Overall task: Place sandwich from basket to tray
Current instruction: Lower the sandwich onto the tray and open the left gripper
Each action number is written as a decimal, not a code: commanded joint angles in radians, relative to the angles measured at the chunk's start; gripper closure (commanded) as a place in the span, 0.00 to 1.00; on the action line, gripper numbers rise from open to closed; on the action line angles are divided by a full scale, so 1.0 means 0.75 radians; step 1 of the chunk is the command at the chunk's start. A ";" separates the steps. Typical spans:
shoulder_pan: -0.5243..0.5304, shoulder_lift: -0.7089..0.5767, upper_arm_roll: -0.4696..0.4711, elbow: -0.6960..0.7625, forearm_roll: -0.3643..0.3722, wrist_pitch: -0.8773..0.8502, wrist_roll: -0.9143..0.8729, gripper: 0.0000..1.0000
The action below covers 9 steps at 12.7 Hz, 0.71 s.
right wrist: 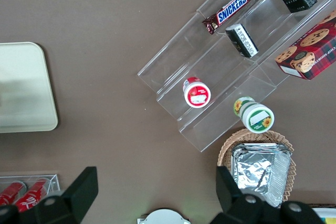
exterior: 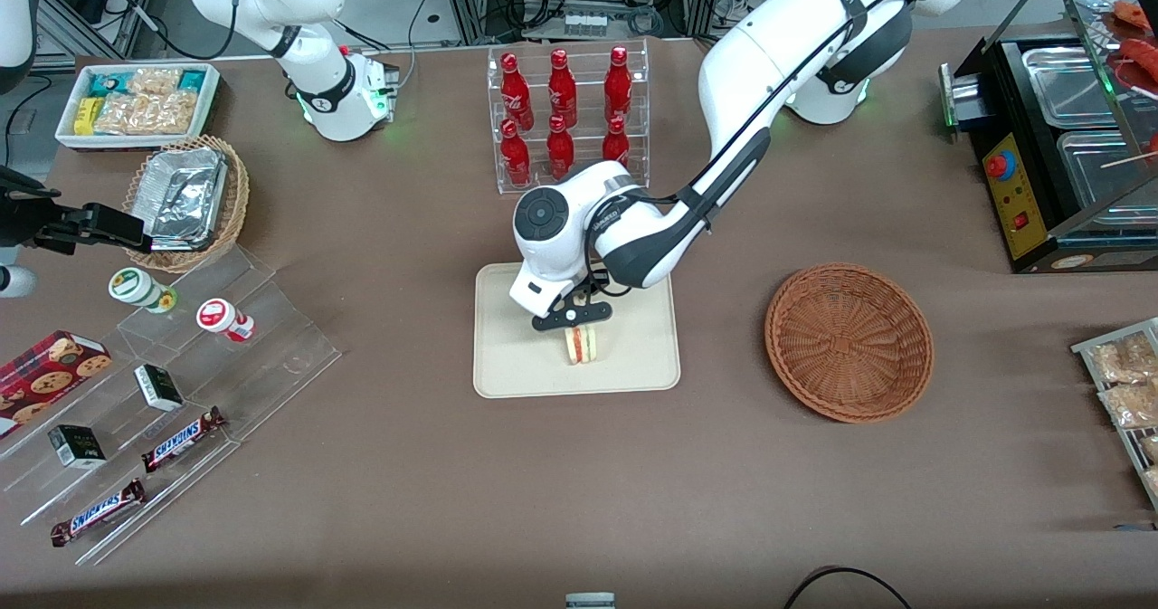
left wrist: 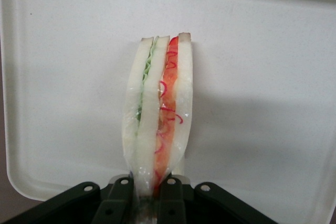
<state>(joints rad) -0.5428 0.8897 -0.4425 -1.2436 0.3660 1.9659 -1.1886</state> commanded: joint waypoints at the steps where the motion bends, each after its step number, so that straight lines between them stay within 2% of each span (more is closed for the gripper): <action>1: -0.029 0.035 0.011 0.061 0.027 -0.030 -0.047 1.00; 2: -0.029 0.037 0.011 0.061 0.025 -0.028 -0.047 0.67; 3: -0.029 0.037 0.011 0.061 0.025 -0.028 -0.047 0.26; 4: -0.029 0.035 0.011 0.061 0.025 -0.028 -0.045 0.00; 9: -0.025 0.008 0.009 0.081 0.017 -0.044 -0.051 0.00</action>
<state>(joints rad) -0.5442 0.8999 -0.4426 -1.2218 0.3661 1.9657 -1.2001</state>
